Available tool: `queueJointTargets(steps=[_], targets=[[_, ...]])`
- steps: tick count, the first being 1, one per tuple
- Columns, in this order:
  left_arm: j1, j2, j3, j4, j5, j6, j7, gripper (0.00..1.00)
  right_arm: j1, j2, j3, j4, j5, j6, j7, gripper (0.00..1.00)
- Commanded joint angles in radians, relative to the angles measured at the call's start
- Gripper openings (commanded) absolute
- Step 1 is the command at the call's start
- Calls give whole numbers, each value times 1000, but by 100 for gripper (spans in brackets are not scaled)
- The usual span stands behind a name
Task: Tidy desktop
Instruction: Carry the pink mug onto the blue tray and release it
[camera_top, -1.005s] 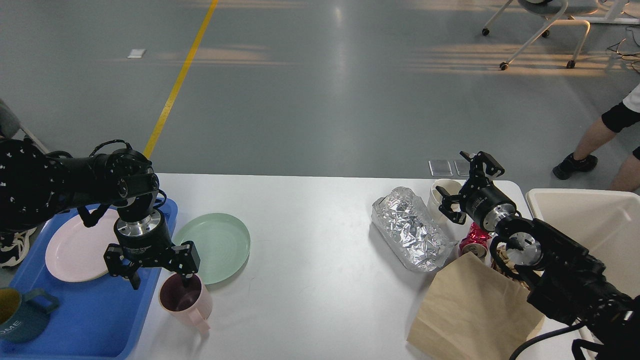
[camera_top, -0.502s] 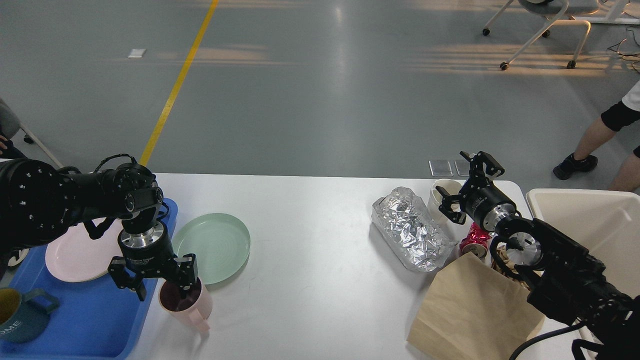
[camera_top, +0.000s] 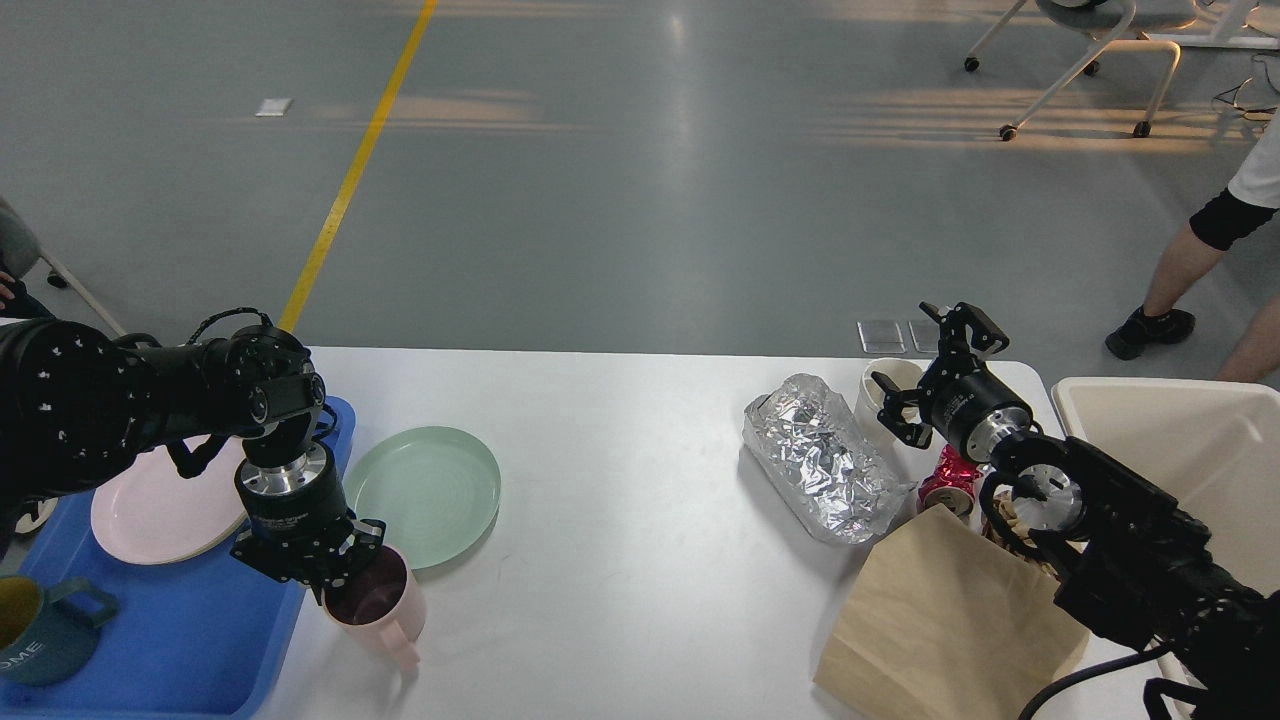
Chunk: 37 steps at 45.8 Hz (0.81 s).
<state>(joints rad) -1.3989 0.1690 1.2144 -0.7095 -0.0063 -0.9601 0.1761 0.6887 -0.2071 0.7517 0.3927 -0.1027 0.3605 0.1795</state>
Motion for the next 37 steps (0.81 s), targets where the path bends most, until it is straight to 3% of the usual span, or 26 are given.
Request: queueJointTargets(steps=[1,21,37], targets=[[-29,0,-18,-16,2,0,0,0,0,0,0,0,0,0,0,100],[-235,12,-62,-157,-3,0,-9,0,0,0,0,0,0,0,0,100],[-224,303,91,-173,-3,0,-14,0,0,0,0,0,0,0,0,100]])
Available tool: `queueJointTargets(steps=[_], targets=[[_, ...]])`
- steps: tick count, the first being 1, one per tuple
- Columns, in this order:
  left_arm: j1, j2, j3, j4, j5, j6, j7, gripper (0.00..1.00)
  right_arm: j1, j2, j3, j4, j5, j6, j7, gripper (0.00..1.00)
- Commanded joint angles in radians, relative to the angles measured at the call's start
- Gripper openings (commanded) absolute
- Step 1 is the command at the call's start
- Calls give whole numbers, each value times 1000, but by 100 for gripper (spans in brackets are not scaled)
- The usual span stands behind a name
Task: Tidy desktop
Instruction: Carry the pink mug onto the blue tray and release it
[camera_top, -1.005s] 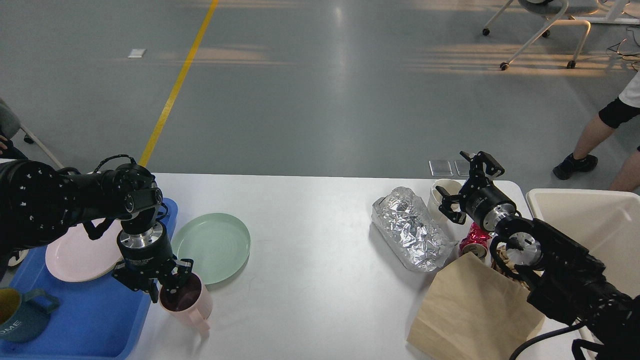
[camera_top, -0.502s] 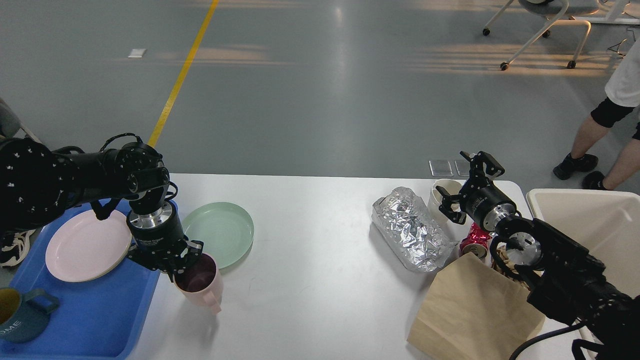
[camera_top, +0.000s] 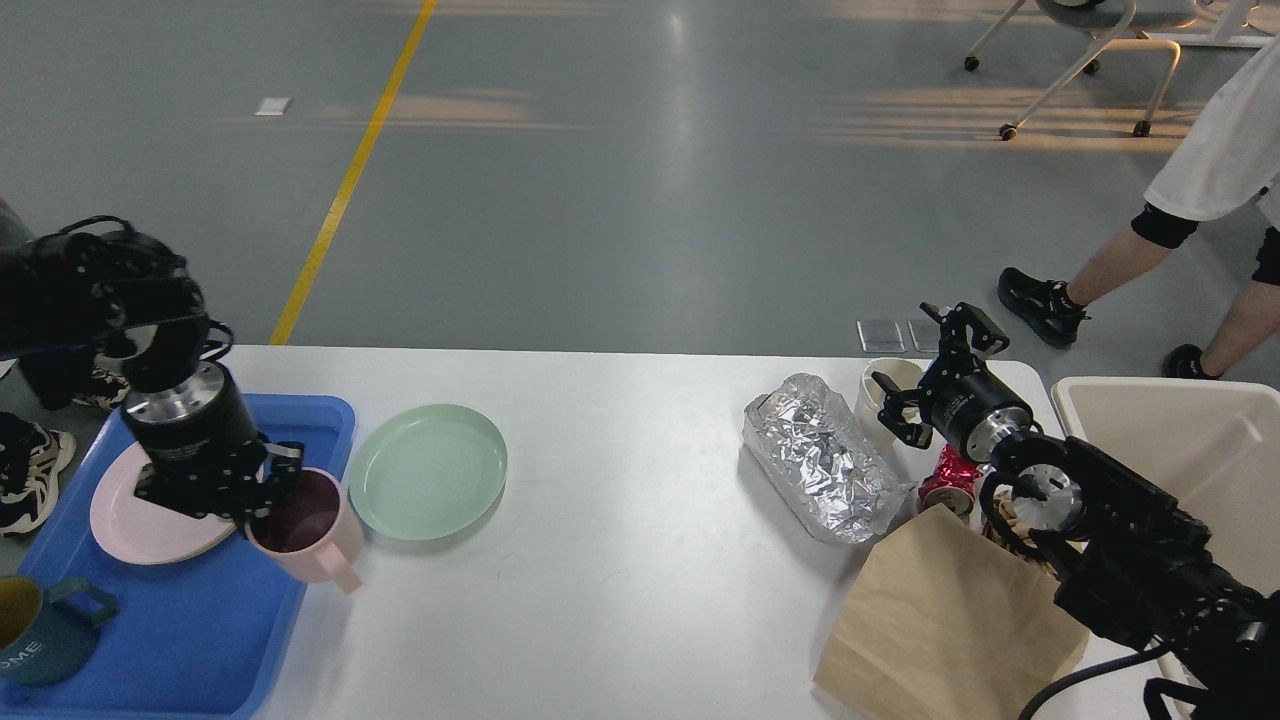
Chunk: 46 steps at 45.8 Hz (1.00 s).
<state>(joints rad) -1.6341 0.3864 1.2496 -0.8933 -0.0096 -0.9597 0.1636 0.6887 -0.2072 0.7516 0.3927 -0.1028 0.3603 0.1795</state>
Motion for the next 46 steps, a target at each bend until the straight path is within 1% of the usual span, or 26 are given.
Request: queueJointTargets(steps=[1,7,19,30,42,44,46], targets=[[14,100,63,11,0,0,-1,0,0,0,0,0,0,0,0,100],[71,160,77,17,8,0,1,0,0,0,0,0,0,0,0,100],[186,189,71,88,11,0,4,0,0,0,0,0,0,0,0,100],[212,177,63,96,11,0,2,0,0,0,0,0,0,-1,0,100],[224,175,60,154,11,0,2,0,0,0,0,0,0,-1,0,100],[229,175,59,159,11,0,4,1,0,0,0,0,0,0,0,100],[235,173,56,163,11,0,4,5,0,0,0,0,0,0,0,100]])
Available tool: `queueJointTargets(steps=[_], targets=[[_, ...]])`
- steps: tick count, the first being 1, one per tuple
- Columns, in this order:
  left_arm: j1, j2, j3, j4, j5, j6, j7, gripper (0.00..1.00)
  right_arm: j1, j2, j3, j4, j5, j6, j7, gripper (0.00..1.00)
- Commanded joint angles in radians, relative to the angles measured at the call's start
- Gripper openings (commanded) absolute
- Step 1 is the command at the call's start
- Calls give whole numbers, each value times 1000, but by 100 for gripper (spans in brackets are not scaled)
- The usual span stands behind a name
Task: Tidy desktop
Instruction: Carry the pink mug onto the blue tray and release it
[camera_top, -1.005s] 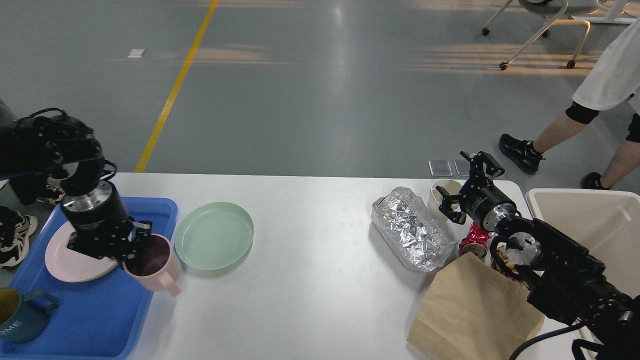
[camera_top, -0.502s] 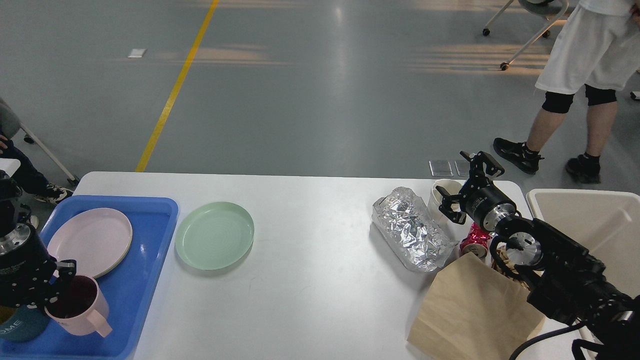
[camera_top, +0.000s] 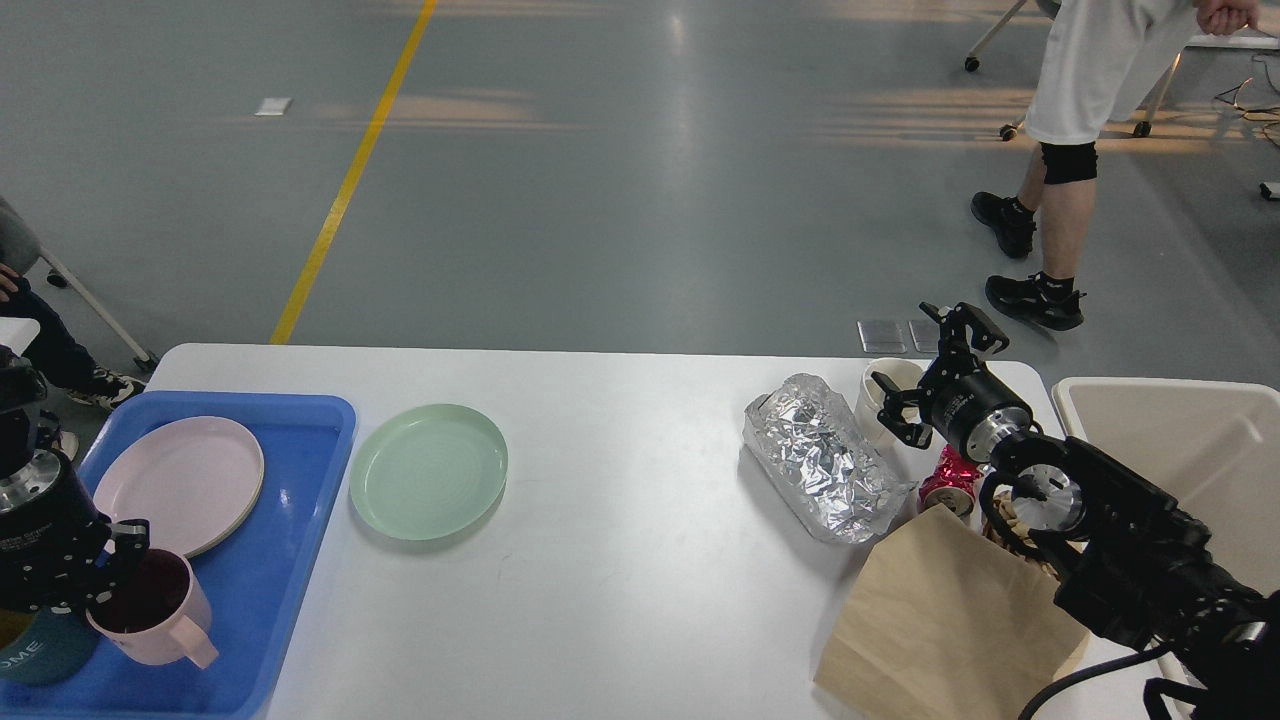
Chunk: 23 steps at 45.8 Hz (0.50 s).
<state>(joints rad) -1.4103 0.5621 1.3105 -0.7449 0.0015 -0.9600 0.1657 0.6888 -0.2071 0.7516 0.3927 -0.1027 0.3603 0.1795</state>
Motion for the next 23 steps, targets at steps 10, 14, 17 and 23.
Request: queueJointTargets(steps=[10,14,17,23], targets=[[17,-4,-25,22,0,0,-5,33,0,0,0,0,0,-1,0,100],[17,-8,-25,22,0,0,-5,42,0,0,0,0,0,0,0,100],[14,-10,-25,22,0,0,-5,54,0,0,0,0,0,0,0,100],[-12,-19,-13,12,-3,0,-8,82,0,0,0,0,0,0,0,100]])
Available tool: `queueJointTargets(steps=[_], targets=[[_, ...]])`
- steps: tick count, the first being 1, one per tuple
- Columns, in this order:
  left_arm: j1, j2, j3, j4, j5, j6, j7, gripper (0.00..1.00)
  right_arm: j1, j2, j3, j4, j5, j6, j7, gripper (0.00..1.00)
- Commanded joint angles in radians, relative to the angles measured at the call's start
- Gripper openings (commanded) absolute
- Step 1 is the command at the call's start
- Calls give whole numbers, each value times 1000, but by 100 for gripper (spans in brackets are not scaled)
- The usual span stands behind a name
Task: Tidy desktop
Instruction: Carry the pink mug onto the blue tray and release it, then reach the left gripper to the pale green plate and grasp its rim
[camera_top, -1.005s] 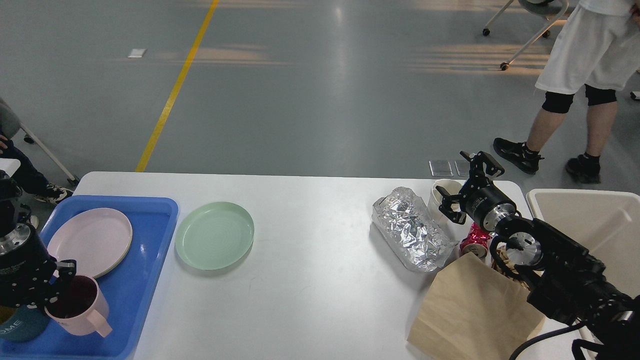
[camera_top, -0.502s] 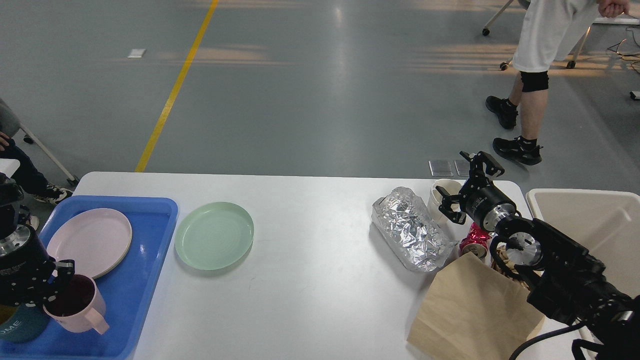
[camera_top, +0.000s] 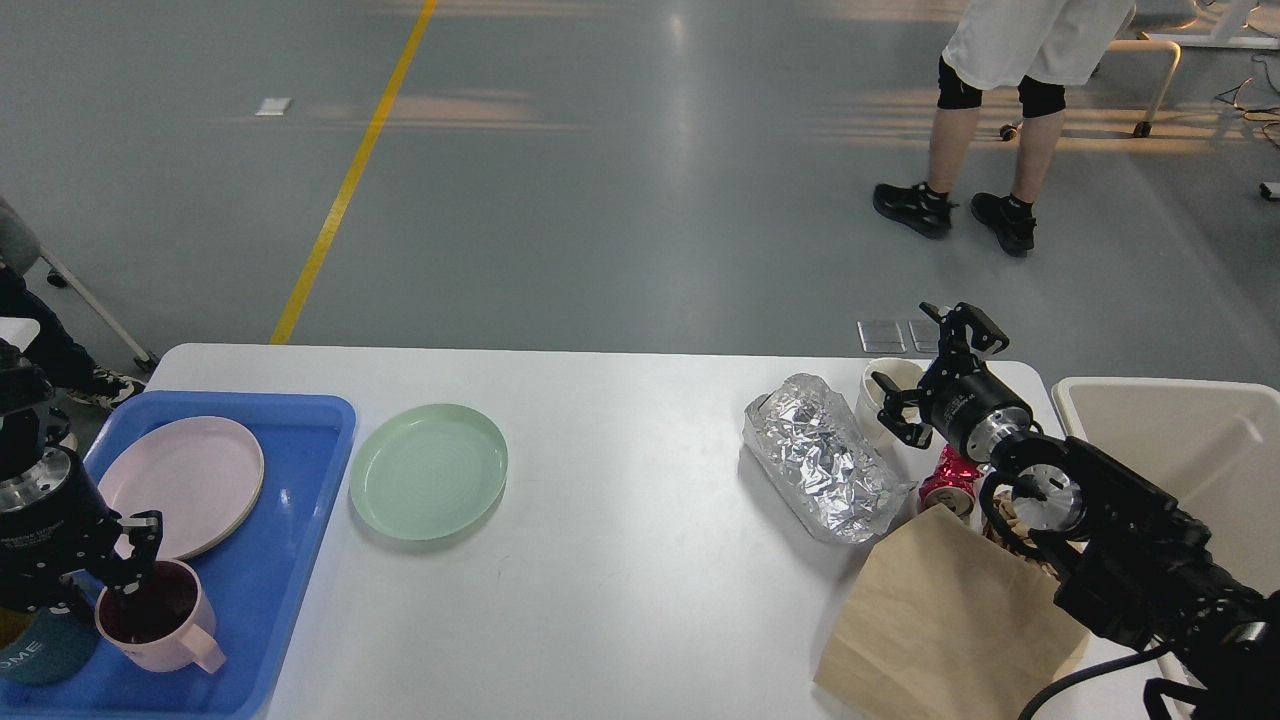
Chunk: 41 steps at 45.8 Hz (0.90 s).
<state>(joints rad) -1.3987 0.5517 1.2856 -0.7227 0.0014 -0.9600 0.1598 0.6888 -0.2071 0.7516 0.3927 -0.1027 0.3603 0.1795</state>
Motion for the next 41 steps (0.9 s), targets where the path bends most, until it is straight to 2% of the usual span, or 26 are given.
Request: queueJointTargets(steps=[1,6,10,16,18,22,25,27,33,41], targets=[[-34,-13,18,-12,-3,0,-3,84,0,0,0,0,0,0,0,100],[-100,-35,55,-17,-3,0,-37,88,0,0,0,0,0,0,0,100],[-166,-70,124,-21,-7,0,-97,89,0,0,0,0,0,0,0,100],[-293,-174,244,-55,-20,0,-250,89,0,0,0,0,1,0,0,100],[-333,-228,279,-66,-20,0,-328,89,0,0,0,0,0,0,0,100],[-388,-315,325,-89,-20,0,-453,89,0,0,0,0,0,0,0,100],[-431,-357,354,-125,-20,0,-511,89,0,0,0,0,1,0,0,100],[-451,-377,359,-144,-20,0,-528,89,0,0,0,0,0,0,0,100],[-447,-423,345,-156,-20,9,-520,89,0,0,0,0,0,0,0,100],[-329,-441,252,-144,-21,161,-505,89,0,0,0,0,0,0,0,100]])
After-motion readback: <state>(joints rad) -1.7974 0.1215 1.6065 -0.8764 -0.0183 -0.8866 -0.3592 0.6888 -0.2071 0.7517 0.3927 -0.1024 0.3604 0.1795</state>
